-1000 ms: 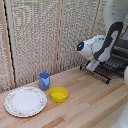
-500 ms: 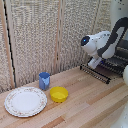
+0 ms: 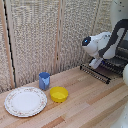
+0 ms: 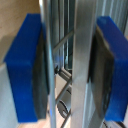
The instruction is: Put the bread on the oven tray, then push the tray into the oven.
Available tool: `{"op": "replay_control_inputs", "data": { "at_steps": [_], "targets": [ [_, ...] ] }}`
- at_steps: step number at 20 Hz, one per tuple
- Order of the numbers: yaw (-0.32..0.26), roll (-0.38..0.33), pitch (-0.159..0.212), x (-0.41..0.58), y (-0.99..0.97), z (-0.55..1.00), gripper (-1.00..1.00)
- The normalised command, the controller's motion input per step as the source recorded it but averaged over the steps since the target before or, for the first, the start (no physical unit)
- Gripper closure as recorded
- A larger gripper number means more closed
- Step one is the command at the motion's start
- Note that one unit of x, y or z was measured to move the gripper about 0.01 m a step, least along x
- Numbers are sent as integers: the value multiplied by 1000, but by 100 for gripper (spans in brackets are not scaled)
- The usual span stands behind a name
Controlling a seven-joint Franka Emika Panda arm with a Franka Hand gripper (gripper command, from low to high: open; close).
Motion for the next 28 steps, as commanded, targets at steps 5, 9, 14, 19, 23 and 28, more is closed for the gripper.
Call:
{"op": "replay_control_inputs", "data": {
  "at_steps": [5,9,14,19,23,28],
  "targets": [
    [54,-3,0,-177,-957,170,100],
    [59,-15,0,-121,-946,81,100],
    [65,-15,0,-105,-917,72,100],
    [77,-77,-2,-7,-270,1,100],
    [58,-62,-28,-72,-106,71,-100],
    [99,-20,-20,-1,-249,177,-100]
  ]
}}
